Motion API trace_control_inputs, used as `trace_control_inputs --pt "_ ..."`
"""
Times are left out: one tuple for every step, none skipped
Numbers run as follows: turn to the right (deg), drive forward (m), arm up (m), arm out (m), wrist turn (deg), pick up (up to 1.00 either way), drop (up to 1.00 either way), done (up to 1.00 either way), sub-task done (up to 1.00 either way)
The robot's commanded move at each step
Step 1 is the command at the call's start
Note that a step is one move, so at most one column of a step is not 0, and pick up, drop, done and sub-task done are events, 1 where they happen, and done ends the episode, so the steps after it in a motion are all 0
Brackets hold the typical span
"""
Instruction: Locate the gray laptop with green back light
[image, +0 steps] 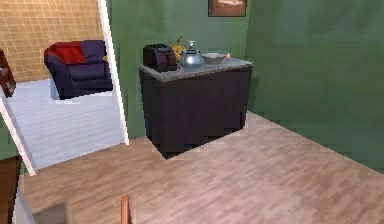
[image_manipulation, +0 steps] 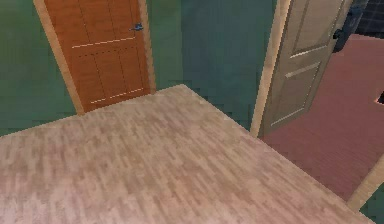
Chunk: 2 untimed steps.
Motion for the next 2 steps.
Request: trace_control_inputs --pt "-3.0 0.0 0.0 0.0 0.0 0.0 0.0 0.0 0.0" --pt "-6.0 0.0 0.0 0.0 0.0 0.0 0.0 0.0 0.0"
